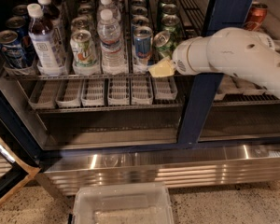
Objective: Pick green can from top shelf of fridge
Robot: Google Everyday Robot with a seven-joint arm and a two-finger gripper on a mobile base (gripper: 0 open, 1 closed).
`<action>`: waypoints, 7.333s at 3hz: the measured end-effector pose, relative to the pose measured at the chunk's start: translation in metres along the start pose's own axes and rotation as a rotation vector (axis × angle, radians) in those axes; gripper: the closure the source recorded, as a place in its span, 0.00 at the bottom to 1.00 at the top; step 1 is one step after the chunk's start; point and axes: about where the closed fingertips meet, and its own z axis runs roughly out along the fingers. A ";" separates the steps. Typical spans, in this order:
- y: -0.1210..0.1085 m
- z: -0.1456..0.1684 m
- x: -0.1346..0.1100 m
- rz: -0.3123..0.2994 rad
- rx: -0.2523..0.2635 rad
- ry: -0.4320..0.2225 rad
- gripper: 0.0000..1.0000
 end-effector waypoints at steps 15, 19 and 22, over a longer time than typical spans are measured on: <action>0.008 -0.008 -0.001 0.000 -0.102 -0.053 1.00; 0.012 -0.009 -0.007 0.031 -0.142 -0.100 1.00; 0.013 -0.009 -0.015 0.046 -0.165 -0.128 1.00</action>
Offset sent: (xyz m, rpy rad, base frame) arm 0.1403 -0.0966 0.2790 0.2013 -0.3751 -0.0116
